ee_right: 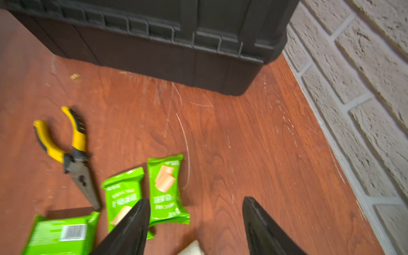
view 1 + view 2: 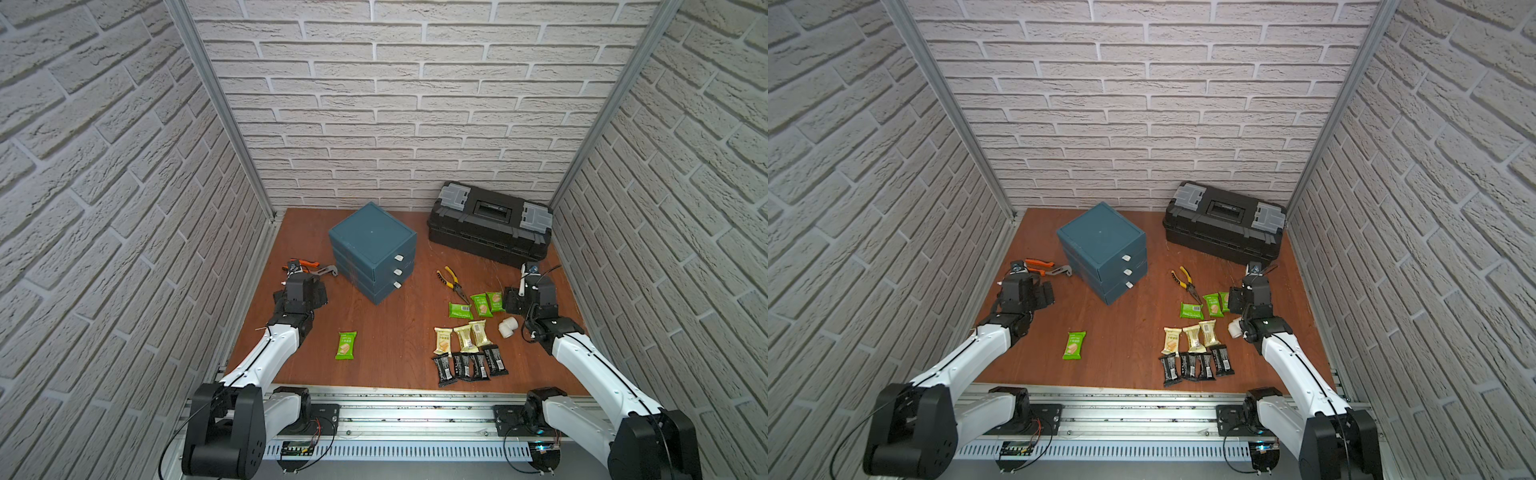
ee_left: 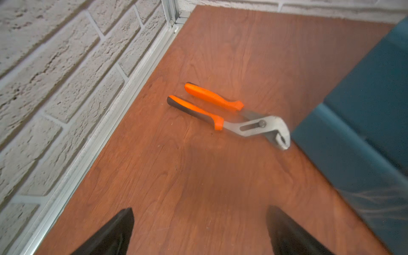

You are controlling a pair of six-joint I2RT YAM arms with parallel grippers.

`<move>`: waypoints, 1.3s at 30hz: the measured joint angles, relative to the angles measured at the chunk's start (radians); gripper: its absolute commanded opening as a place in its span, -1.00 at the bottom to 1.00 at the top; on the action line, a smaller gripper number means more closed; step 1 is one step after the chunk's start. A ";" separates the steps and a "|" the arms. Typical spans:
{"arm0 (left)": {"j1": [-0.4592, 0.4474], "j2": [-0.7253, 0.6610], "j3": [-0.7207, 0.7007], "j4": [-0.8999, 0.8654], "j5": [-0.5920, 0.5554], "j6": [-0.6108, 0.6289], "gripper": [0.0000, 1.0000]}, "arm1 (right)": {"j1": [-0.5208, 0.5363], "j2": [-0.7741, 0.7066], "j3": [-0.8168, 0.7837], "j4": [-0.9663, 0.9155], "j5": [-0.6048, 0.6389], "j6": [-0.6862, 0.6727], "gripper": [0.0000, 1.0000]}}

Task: Take the cookies out of the drawer
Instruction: Reset both arms

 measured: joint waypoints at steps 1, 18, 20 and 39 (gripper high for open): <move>0.004 0.022 -0.008 0.050 0.002 0.035 0.97 | -0.006 0.006 -0.010 0.021 -0.002 -0.009 0.43; 0.124 0.391 -0.117 0.657 0.238 0.241 0.97 | -0.020 0.282 -0.037 0.517 -0.095 -0.104 0.41; 0.132 0.391 -0.115 0.680 0.251 0.241 0.97 | -0.023 0.312 -0.038 0.562 -0.113 -0.120 0.40; 0.152 0.391 -0.103 0.711 0.282 0.238 0.97 | -0.031 0.528 -0.121 0.887 -0.166 -0.163 1.00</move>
